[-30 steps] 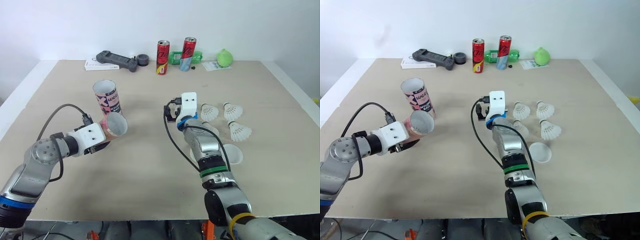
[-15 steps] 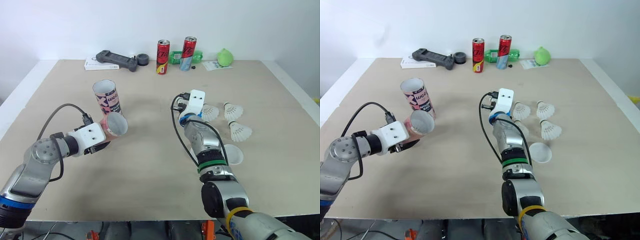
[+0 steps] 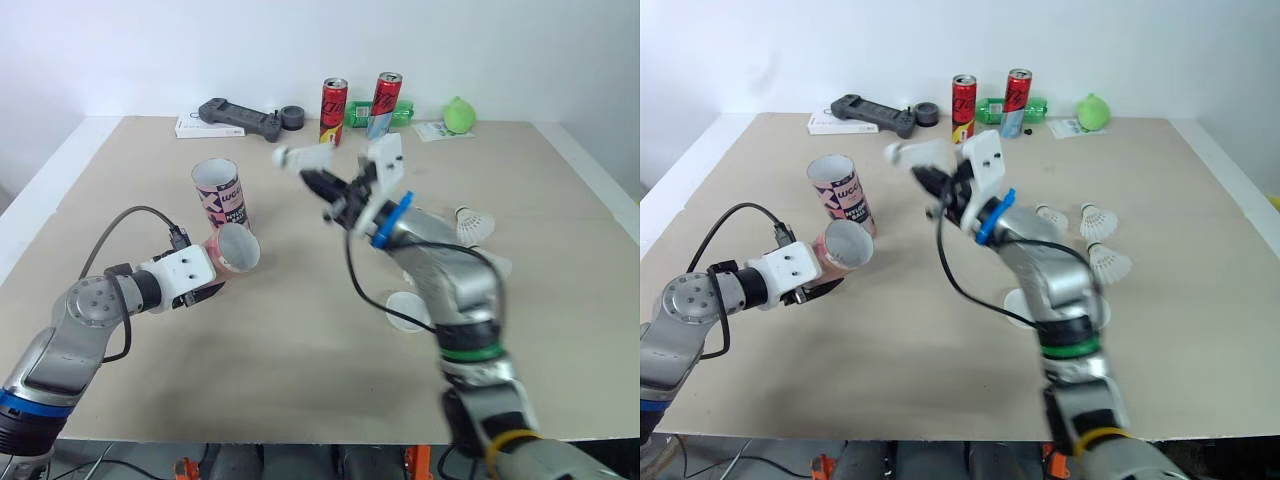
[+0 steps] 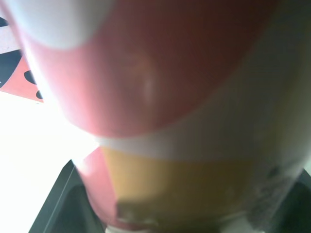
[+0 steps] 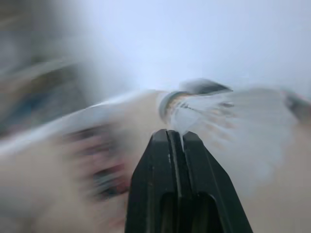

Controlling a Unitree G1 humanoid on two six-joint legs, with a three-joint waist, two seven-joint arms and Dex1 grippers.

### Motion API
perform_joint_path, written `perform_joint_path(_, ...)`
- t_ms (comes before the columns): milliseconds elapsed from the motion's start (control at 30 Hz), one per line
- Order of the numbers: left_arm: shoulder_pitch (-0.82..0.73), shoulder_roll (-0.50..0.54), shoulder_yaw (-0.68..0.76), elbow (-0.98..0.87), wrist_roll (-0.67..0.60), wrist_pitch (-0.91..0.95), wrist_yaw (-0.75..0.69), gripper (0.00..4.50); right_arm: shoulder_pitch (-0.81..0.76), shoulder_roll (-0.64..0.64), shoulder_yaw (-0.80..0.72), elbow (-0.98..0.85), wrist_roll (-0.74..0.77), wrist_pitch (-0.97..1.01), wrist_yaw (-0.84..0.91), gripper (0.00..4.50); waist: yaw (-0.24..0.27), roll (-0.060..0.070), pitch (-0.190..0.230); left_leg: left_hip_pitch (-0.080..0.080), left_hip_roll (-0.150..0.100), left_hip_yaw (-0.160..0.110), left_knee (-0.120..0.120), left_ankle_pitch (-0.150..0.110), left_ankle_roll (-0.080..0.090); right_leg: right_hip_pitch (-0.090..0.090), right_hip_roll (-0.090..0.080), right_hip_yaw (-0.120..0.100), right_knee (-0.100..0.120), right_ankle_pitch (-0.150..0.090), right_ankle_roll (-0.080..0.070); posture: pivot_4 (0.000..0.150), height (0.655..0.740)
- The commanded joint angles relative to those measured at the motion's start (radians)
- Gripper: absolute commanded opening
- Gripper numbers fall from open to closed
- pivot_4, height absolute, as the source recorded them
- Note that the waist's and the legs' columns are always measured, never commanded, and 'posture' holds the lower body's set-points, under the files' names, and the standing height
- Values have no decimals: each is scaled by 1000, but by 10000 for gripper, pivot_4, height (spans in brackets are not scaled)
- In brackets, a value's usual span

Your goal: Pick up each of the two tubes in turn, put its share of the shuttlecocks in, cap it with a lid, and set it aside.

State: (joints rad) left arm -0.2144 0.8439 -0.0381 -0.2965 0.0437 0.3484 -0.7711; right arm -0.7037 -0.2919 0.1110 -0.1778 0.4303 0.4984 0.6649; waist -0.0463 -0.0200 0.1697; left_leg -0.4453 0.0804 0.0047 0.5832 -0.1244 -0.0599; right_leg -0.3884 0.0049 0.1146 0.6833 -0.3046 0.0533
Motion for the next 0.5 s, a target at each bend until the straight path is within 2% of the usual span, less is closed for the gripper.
perform_joint_path(33,18,2,-32,35,20,25,-13,30347,22,-86,38,-120,41,-1,155,331,-3,2,-1,0,1,0,0,0,0,0,1,0,0,0,0,1500,7400)
perform_joint_path(167,5,-3,-38,45,26,25,-18,30347,36,-138,114,-163,-9,0,197,331,-3,3,-1,2,3,-2,0,1,1,-1,4,-1,1,-1,-6,1500,7400)
perform_joint_path(400,-10,-10,-51,44,27,30,-22,30347,5,-60,264,-92,-163,-83,163,331,-2,3,-2,3,2,-1,1,1,1,-1,4,0,1,0,-5,1500,7400)
perform_joint_path(500,-11,-10,-51,45,27,30,-22,30347,-4,-34,283,-76,-191,-100,167,331,0,3,-2,3,3,-1,1,1,1,-1,4,0,1,0,-4,1500,7400)
